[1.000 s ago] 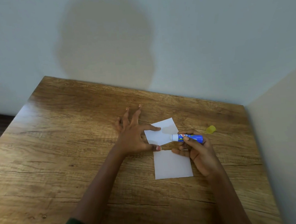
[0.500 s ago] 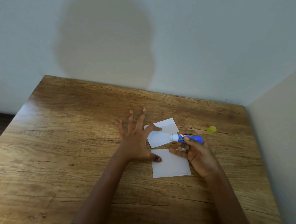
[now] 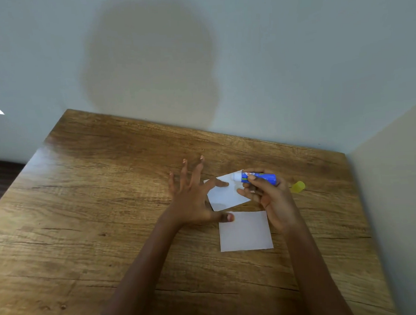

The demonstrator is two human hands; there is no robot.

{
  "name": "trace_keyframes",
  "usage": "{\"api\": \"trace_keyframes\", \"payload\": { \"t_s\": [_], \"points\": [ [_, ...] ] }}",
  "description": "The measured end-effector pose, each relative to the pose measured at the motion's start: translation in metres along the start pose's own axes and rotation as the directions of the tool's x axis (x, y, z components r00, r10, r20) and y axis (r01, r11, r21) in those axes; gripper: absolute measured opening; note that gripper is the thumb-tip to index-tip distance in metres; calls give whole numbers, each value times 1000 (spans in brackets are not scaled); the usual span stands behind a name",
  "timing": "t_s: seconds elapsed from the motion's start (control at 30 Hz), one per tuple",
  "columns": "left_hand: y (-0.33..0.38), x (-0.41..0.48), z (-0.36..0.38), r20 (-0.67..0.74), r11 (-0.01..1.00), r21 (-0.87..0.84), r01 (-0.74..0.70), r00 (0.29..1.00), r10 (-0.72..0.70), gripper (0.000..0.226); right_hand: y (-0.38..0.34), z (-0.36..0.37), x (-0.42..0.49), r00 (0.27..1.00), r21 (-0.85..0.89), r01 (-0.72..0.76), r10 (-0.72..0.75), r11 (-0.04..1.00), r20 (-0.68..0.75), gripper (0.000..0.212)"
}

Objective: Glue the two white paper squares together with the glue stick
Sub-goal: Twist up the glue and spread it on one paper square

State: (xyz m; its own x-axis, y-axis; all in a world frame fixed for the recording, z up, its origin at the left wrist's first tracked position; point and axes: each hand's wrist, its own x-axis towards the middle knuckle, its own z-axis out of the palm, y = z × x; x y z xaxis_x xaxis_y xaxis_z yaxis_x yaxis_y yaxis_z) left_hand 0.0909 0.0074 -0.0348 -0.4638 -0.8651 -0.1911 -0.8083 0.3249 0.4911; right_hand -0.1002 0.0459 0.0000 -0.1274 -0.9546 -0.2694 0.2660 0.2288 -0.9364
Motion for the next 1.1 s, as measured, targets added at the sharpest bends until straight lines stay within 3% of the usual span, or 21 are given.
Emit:
{"api": "trace_keyframes", "payload": {
  "t_s": [0.17,0.33,0.43,0.63,0.7,0.9,1.1],
  "points": [
    [-2,-4,-8,-18,975,-224,-5,1000,1,78,-2,15,9,999,-58,20,-22,998,-46,11],
    [-22,5,-19,-170,887,-458,-50,985,-32,43,0,21,11,996,-135,7,-19,991,-85,10],
    [-35,20,-24,-223,827,-554,-95,974,-37,36,0,27,12,996,-260,33,-53,965,-73,8],
    [-41,38,-33,-105,878,-478,-7,993,-50,45,3,41,20,992,-553,114,-126,825,17,13],
    [-40,39,-34,-100,888,-460,-3,994,-48,43,6,43,22,991,-581,123,-127,805,35,7],
    [-38,36,-37,-101,916,-401,5,994,-50,43,11,44,24,990,-641,131,-137,756,40,17],
    [-38,36,-36,-89,925,-379,-3,996,-33,44,10,47,24,987,-676,148,-152,722,53,7]
  ]
}}
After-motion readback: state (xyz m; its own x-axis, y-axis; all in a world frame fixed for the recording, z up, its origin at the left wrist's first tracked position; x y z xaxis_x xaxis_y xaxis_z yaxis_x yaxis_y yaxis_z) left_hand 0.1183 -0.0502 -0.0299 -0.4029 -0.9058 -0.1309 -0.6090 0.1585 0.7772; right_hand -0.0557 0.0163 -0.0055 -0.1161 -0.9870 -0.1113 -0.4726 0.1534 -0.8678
